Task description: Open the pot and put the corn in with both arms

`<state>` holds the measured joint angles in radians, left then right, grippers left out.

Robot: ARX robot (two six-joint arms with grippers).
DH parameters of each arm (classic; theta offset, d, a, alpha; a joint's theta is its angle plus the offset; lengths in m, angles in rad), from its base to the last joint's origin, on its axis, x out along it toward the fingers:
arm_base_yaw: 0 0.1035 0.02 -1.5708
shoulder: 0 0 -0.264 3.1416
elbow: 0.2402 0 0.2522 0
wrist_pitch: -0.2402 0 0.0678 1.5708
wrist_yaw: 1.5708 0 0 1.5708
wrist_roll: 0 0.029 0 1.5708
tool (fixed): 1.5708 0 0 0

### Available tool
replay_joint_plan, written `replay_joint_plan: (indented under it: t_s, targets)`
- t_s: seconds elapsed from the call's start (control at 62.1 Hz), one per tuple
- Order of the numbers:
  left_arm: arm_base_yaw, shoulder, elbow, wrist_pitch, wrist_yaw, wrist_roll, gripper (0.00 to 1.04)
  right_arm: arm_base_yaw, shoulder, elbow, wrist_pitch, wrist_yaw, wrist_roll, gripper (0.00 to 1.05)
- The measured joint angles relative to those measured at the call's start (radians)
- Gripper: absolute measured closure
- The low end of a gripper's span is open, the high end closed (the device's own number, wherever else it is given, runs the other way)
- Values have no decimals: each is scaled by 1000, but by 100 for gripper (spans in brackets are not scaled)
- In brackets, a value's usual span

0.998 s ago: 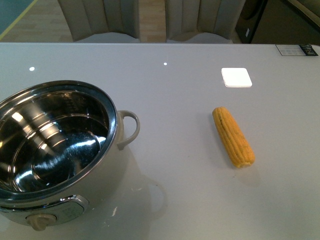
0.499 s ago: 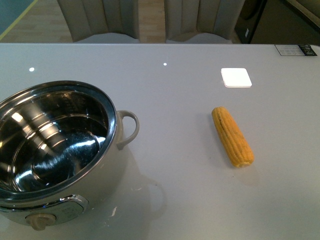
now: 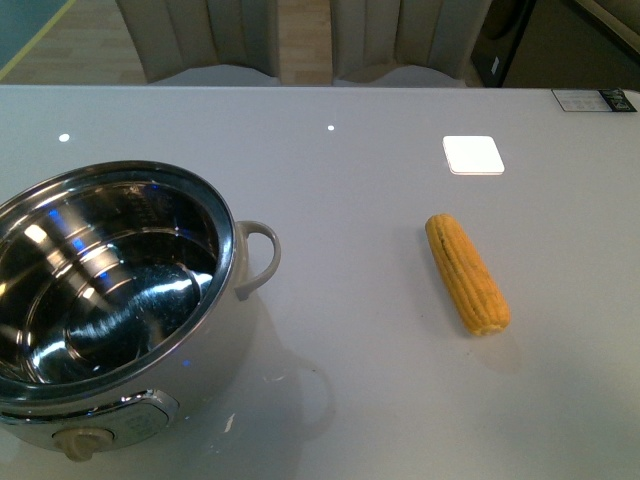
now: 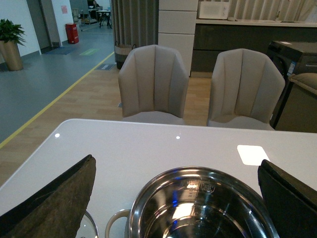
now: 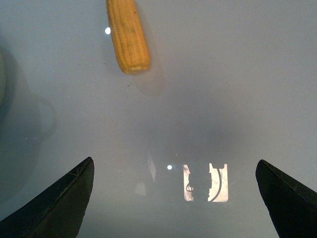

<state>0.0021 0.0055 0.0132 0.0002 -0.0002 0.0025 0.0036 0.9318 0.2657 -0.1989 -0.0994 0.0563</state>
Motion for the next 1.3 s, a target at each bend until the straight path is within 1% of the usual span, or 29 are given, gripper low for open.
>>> replay_joint_plan:
  t_s: [0.129,0.225,0.306,0.402,0.611,0.885,1.159,1.303]
  targets:
    - [0,0,0,0,0,0,7,-2,278,42,243,-2,-89,9]
    - [0,0,0,0,0,0,7,3,468,101,381,-3,-152,9]
    - [0,0,0,0,0,0,7,15,618,167,447,-11,-188,9]
    - [0,0,0,0,0,0,7,34,750,239,472,-18,-212,9]
    - [0,0,0,0,0,0,7,70,943,381,455,-34,-234,9]
    - [0,0,0,0,0,0,7,119,1099,532,356,-47,-292,9]
    - [0,0,0,0,0,0,7,152,1188,610,265,-55,-323,9]
    - [0,0,0,0,0,0,7,163,1238,652,256,-42,-322,9]
